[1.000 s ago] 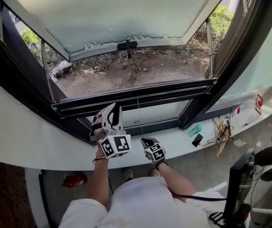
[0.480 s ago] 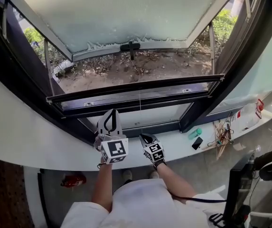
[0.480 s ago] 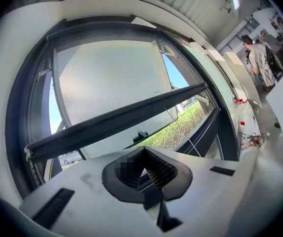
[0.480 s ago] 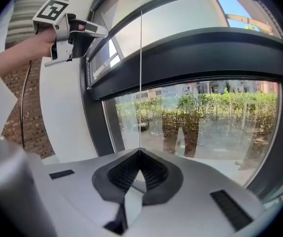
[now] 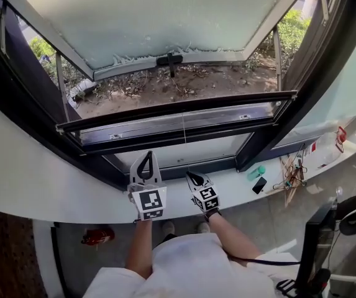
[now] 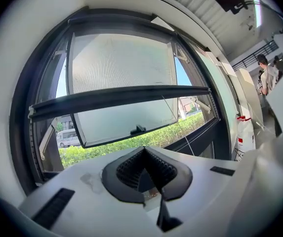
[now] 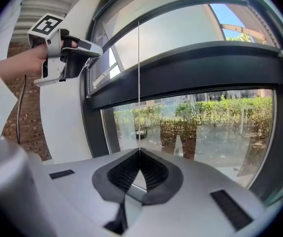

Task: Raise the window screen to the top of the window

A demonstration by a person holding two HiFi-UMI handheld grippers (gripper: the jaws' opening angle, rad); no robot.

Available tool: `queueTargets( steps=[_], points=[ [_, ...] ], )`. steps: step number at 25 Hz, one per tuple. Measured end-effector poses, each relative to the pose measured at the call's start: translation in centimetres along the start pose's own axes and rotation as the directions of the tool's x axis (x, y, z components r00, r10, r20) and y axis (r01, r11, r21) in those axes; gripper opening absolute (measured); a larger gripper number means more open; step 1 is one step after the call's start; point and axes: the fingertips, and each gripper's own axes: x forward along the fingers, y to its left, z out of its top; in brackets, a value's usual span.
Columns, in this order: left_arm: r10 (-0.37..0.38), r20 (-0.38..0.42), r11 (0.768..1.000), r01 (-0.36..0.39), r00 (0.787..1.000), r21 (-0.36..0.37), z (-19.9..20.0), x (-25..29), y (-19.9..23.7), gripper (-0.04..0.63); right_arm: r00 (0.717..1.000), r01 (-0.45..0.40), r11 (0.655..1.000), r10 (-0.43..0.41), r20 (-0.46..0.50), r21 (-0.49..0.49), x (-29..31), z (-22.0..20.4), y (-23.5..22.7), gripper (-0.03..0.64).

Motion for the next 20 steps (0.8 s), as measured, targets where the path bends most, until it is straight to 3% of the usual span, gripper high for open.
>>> queueTargets(
  steps=[9, 20],
  points=[
    [-0.036, -0.040, 0.998, 0.034, 0.999, -0.044, -1.9, 0.1, -1.2, 0.002, 0.997, -0.006, 0.999, 0.009, 0.079, -0.032, -0.1, 3.2, 0.4, 0.002],
    [-0.079, -0.044, 0.996, 0.077, 0.996, -0.039, -1.9, 0.8, -2.6, 0.002, 0.990, -0.001, 1.000, -0.001, 0.138, 0.013, -0.8, 5.0, -0.5, 0.002]
  ],
)
